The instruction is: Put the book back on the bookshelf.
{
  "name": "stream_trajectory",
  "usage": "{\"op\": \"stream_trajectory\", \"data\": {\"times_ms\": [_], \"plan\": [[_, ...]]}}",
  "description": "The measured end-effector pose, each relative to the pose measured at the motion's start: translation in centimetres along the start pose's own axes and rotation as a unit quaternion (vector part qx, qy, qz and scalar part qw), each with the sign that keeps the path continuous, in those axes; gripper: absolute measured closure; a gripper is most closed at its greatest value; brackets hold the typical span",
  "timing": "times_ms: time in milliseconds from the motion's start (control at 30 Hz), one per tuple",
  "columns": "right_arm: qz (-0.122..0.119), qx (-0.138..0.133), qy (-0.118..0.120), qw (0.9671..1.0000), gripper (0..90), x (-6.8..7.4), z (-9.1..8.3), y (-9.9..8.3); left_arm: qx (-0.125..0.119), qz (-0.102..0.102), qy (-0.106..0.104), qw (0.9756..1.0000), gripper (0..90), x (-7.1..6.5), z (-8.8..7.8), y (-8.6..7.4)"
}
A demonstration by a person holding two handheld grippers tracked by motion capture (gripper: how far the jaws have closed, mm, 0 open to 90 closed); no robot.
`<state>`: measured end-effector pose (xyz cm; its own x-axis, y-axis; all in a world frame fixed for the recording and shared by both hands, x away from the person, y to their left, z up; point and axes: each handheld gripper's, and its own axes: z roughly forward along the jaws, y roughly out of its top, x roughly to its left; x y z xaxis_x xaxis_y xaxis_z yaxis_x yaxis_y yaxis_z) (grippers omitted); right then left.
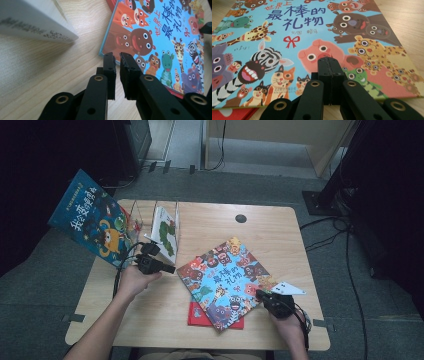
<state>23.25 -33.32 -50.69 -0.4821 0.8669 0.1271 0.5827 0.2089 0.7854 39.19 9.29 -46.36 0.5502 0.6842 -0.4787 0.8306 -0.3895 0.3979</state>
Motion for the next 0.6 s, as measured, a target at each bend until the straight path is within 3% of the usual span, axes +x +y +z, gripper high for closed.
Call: {"op": "stream_trajectory", "data": {"times_ms": [200,467,600], "plan": [[0.014,0.0,-0.01,0.9999,90.0,-0.5,-0.9,-0.6,0.006,0.004,-0.004,1.0,88.8,-0.3,0.2,0.3],[0.036,0.009,-0.022,0.9991,90.0,-1.3,-1.9,-1.3,0.009,0.032,0.022,0.9992,87.7,-1.5,1.1,1.3],[0.038,0.021,-0.026,0.9987,90.0,-1.6,-1.9,-1.6,0.018,0.031,0.033,0.9988,81.4,-1.7,1.7,2.1]]}}
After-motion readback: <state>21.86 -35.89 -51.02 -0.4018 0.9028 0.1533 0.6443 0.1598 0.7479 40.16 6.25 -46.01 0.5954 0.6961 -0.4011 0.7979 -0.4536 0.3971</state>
